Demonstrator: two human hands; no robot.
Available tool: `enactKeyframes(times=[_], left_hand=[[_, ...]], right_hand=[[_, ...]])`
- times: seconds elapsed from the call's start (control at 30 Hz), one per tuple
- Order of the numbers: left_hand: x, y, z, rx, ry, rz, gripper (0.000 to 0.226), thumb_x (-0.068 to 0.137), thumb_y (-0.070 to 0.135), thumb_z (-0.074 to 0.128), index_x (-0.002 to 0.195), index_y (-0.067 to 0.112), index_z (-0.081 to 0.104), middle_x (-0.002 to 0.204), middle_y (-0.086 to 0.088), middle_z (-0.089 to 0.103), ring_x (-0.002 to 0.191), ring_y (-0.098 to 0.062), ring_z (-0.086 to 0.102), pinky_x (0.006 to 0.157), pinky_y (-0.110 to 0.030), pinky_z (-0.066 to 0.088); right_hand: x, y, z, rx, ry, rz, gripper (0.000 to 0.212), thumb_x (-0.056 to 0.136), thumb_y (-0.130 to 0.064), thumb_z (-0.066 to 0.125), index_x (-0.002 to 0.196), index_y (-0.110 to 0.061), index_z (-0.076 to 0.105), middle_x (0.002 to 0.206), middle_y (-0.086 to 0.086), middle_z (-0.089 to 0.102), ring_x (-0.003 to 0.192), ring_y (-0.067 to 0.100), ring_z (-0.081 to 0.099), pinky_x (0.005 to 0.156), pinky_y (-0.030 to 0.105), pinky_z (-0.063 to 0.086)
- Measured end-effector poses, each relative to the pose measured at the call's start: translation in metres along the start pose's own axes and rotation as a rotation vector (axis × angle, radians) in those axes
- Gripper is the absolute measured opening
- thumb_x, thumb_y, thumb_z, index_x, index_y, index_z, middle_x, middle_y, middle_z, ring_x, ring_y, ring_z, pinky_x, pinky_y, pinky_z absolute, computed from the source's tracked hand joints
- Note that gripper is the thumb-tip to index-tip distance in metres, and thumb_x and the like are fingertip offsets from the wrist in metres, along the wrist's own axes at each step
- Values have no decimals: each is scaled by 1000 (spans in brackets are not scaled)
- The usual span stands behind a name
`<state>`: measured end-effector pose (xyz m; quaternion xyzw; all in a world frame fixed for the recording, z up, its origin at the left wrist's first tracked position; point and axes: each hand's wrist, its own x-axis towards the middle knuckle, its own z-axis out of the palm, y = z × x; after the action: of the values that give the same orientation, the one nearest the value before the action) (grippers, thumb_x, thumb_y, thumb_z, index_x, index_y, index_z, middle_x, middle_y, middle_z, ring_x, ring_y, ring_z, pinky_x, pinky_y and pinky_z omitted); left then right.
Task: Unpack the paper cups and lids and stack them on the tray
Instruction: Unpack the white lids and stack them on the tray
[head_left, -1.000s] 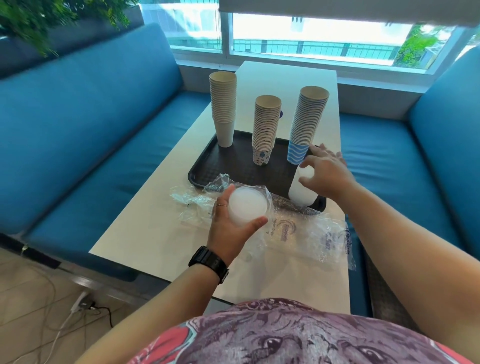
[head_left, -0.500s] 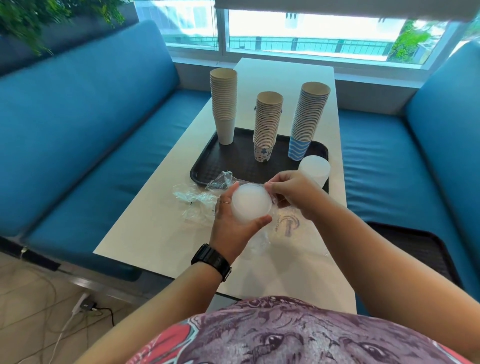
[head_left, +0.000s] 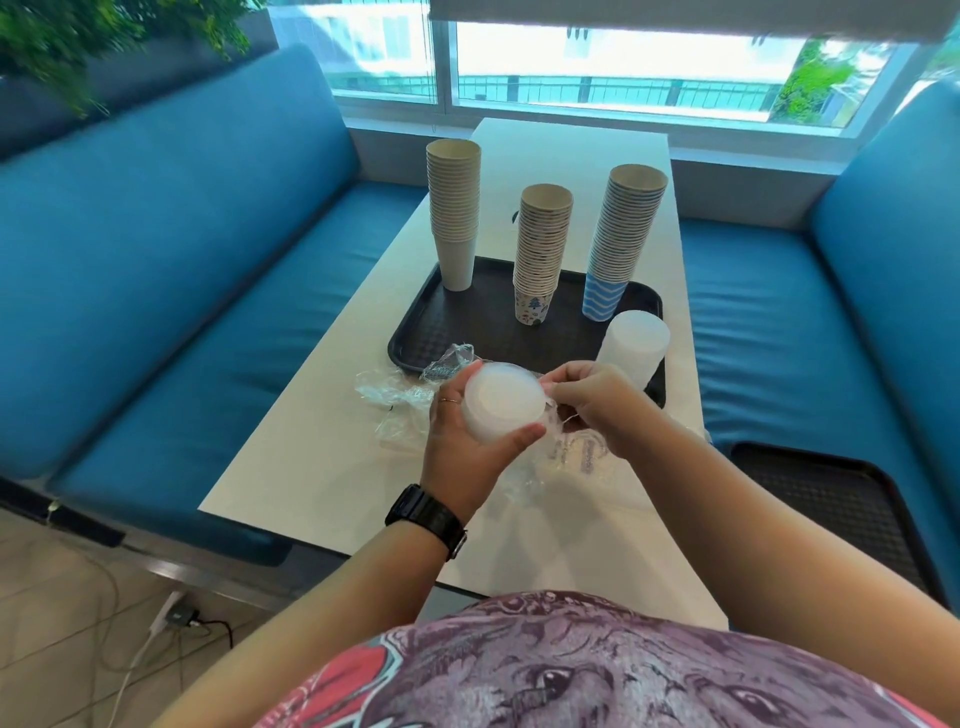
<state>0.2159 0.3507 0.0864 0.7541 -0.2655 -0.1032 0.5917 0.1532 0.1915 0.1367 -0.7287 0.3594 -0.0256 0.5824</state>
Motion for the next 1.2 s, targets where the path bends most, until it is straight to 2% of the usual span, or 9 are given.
enactKeyframes(times=[0.17,0.27,0.33,0.43,0.63,0.77,0.93,1.07,1.2], left_hand=[[5,-2,-2,93,-35,-15,90,62,39,91,135,37,38,134,8,37,122,-10,42,108,-33,43],[6,-2,1,118,-64,5,92,63,40,90,140,31,39,132,9,37,121,-6,38,106,-27,39],[8,-3,3,101,-63,-13,95,61,35,92,141,26,41,131,9,37,122,-9,41,108,-32,42],[10,-6,7,76,-58,-12,100,56,31,94,141,24,43,131,5,41,120,-11,48,104,-41,49],[9,-5,7,91,-48,-20,96,60,34,93,140,25,41,127,9,37,118,-8,41,100,-22,39],[9,-6,8,100,-36,-20,94,61,40,91,140,28,41,135,5,38,122,-7,39,96,-5,32],[11,-4,13,132,-38,-40,98,61,38,91,143,25,39,143,-3,39,130,-18,40,111,-34,38],[12,-4,19,130,-38,-53,97,61,37,91,143,25,39,143,-2,39,130,-18,40,112,-35,36],[11,-6,24,121,-26,-59,97,61,38,91,142,25,40,141,-2,40,130,-18,40,111,-35,37]], right_hand=[[-19,-27,-1,-341,237,-402,16,92,-31,63,104,-21,65,95,-4,64,83,7,60,66,17,47],[-26,-41,6,-585,87,-500,49,82,-52,68,123,-27,60,112,-8,56,100,8,55,84,24,48],[-27,-44,12,-805,-25,-460,74,74,-61,70,137,-32,48,127,-5,51,121,16,45,102,37,42],[-28,-43,18,-909,-84,-411,85,71,-61,73,144,-35,38,136,-3,46,131,20,37,107,40,38],[-23,-39,7,-714,-60,-445,77,72,-54,76,139,-34,44,132,-4,52,125,18,45,106,37,39],[-16,-36,-13,-410,-4,-498,71,73,-45,79,136,-40,46,121,-5,51,100,7,53,94,30,46],[4,-21,-48,-352,243,-460,55,73,-39,80,117,-35,49,124,1,42,101,15,52,77,20,45],[25,1,-79,-345,507,-416,45,73,-34,81,103,-21,50,114,1,40,100,17,44,81,37,48],[43,21,-99,-410,562,-365,36,76,-31,79,96,-16,54,119,4,43,112,22,45,84,23,34]])
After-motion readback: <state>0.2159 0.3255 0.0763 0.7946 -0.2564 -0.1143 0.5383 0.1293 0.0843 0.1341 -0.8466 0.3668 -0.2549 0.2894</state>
